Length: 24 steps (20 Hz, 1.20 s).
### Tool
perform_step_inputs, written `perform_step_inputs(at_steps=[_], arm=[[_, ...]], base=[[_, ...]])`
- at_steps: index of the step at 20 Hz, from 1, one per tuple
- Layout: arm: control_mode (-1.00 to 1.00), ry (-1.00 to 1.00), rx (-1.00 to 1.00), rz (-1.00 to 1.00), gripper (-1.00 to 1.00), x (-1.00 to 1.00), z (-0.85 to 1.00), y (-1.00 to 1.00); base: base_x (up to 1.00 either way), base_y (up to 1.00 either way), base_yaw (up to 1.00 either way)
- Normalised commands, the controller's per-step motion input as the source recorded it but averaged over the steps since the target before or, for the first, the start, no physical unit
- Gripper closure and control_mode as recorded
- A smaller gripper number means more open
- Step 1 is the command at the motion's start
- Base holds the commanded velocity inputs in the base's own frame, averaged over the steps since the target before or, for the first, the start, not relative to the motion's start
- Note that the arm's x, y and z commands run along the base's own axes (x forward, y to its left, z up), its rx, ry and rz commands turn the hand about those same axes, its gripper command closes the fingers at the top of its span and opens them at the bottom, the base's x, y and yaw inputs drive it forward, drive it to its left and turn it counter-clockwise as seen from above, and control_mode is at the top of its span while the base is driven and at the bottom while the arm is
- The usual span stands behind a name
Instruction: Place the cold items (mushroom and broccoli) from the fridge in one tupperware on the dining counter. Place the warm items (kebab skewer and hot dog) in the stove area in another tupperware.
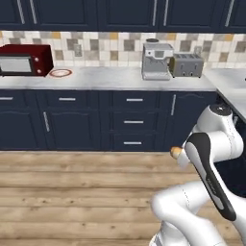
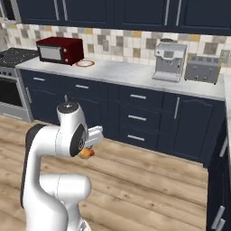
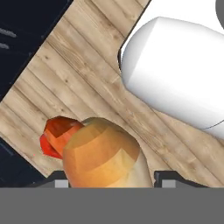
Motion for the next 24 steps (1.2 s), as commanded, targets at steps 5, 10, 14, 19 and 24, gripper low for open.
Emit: perform_step_inputs(at_steps=[5, 10, 14, 19, 24], arm=[[1.0, 0.0, 0.0, 0.0, 1.0, 0.0, 0.0, 0.0], [1.0, 0.0, 0.0, 0.0, 1.0, 0.0, 0.0, 0.0], [1.0, 0.0, 0.0, 0.0, 1.0, 0.0, 0.0, 0.0], [1.0, 0.0, 0.0, 0.0, 1.0, 0.0, 0.0, 0.0], [1.0, 0.0, 0.0, 0.0, 1.0, 0.0, 0.0, 0.0]], base=[[-1.0, 0.0, 0.01], [-1.0, 0.02, 0.02], [-1.0, 0.0, 0.0], [-1.0, 0.14, 0.01], [-1.0, 0.31, 0.06]])
